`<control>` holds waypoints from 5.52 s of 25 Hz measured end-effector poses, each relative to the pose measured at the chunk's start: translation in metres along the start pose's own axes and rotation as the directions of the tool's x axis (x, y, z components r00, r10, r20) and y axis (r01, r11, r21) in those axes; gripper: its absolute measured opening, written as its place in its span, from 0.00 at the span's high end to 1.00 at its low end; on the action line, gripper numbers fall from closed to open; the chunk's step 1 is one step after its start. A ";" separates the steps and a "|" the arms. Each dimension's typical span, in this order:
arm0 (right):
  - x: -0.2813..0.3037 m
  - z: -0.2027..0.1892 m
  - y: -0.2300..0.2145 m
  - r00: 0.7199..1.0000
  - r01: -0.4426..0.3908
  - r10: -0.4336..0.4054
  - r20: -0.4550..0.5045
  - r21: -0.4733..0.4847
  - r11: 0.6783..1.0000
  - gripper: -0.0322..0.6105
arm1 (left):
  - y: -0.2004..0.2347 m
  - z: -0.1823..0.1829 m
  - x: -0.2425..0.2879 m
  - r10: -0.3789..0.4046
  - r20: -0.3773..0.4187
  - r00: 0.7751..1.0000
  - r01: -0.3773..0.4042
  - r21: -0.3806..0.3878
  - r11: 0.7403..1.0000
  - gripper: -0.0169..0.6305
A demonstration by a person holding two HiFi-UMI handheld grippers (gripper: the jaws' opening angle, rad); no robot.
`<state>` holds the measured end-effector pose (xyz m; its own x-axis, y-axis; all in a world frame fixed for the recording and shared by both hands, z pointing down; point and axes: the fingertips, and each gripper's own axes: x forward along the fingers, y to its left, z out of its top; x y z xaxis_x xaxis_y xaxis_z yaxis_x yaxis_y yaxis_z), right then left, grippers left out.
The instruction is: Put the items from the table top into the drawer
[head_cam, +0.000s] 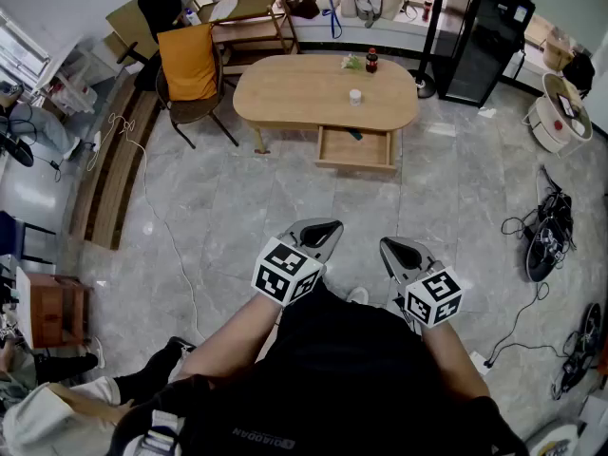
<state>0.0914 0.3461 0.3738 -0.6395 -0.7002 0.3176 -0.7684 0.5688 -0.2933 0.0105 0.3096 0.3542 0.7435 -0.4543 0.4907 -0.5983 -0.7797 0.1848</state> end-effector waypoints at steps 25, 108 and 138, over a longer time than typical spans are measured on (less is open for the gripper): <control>0.089 0.013 -0.007 0.994 0.002 -0.004 -0.105 -0.017 1.000 0.94 | 0.075 -0.005 0.013 -0.044 -0.110 0.993 0.042 -0.016 0.999 0.97; 0.659 -0.116 -0.587 0.599 -0.092 -0.184 -0.780 -0.296 0.951 0.53 | 0.530 0.026 0.309 0.093 -0.478 0.873 -0.278 -0.332 0.901 0.97; 0.571 -0.290 -0.462 0.530 -0.100 -0.196 -0.825 -0.290 0.952 0.54 | 0.479 -0.058 0.232 0.031 -0.503 0.863 -0.259 -0.390 0.884 0.97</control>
<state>0.0738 -0.1915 0.9520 -0.2090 -0.1264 0.9697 -0.6746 0.7365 -0.0494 -0.1212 -0.1445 0.6063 0.4733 -0.1992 0.8581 -0.8374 -0.4038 0.3682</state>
